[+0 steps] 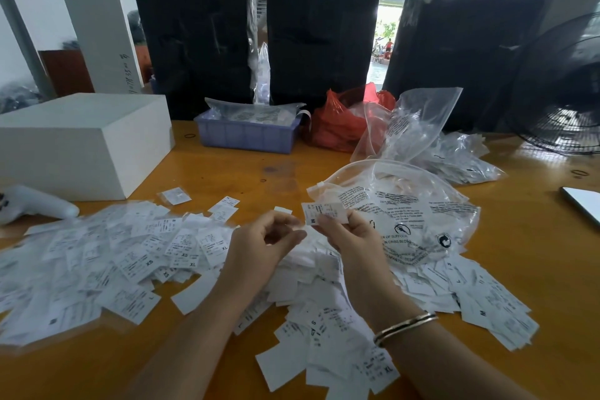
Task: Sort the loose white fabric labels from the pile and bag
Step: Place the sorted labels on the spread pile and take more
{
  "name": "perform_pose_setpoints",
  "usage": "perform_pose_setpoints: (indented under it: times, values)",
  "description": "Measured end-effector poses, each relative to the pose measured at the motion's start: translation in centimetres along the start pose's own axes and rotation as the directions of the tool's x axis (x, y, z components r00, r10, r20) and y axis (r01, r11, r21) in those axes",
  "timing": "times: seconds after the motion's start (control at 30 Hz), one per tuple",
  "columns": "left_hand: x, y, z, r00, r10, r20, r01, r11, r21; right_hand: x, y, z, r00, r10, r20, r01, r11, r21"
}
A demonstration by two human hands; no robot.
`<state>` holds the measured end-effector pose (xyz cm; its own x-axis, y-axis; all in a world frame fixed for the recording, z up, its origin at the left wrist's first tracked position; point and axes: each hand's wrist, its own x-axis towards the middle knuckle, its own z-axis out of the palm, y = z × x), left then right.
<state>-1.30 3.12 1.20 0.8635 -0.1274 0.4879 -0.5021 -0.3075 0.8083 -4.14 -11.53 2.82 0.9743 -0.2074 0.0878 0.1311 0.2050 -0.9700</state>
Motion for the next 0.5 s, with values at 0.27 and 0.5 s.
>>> perform_pose_setpoints:
  times: [0.27, 0.5]
  values:
    - [0.01, 0.05, -0.06, 1.0, 0.012, -0.013, -0.012, 1.0, -0.002, 0.12, 0.49, -0.04, 1.0, -0.001, 0.024, 0.002, 0.999, -0.048]
    - [0.05, -0.1, -0.12, 0.998, 0.048, -0.031, -0.049, 0.999, -0.012, 0.21, 0.69, -0.66, 0.985, -0.125, 0.117, 0.146, 0.97, -0.194]
